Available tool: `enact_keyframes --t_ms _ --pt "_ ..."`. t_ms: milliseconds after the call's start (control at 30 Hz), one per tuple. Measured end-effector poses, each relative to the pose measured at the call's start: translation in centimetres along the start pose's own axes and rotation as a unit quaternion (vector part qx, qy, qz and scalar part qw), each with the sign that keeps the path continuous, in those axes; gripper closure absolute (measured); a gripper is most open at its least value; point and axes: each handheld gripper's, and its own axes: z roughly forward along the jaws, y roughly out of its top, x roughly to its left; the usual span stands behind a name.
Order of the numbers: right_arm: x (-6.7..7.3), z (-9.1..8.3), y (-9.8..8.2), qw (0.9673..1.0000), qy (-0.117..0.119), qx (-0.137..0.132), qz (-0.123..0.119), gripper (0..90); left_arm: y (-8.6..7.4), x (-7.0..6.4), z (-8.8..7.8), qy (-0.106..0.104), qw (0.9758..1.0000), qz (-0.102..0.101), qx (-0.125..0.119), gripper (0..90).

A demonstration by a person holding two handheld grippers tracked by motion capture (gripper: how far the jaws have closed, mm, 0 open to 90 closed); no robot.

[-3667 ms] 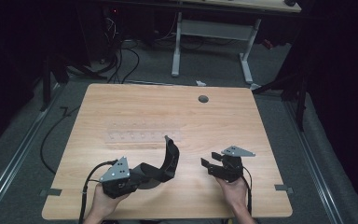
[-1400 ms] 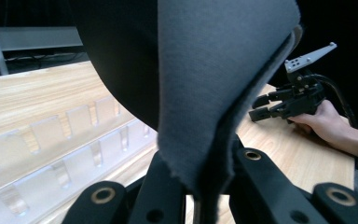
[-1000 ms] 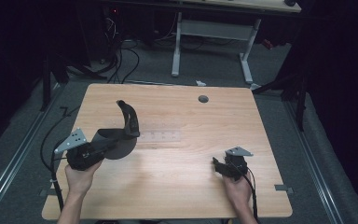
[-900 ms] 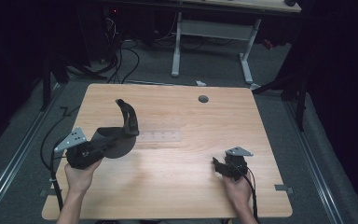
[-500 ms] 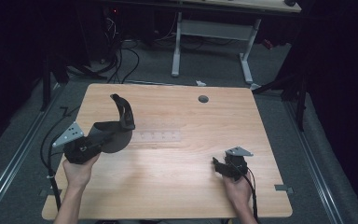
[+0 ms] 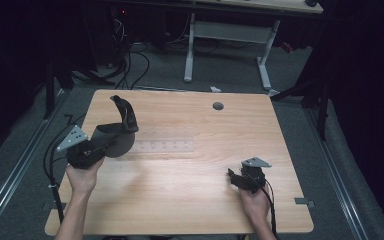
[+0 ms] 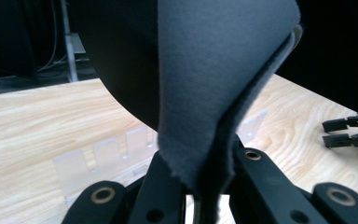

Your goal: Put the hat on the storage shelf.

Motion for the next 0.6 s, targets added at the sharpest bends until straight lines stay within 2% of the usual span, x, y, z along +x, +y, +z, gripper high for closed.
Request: enact_keyframes --t_ms 200,267,600 --pt "0.0 0.0 0.0 1.0000 0.000 0.000 0.000 38.1 0.5 0.4 0.5 0.009 0.9998 0.012 -0.011 86.1" --pt "0.0 0.0 0.0 1.0000 0.000 0.000 0.000 38.1 0.5 1.1 0.6 0.023 0.9995 0.020 -0.011 86.1" --pt "0.0 0.0 0.0 1.0000 0.001 0.000 -0.001 38.1 0.9 2.2 0.9 0.047 0.9981 0.029 -0.027 86.1"
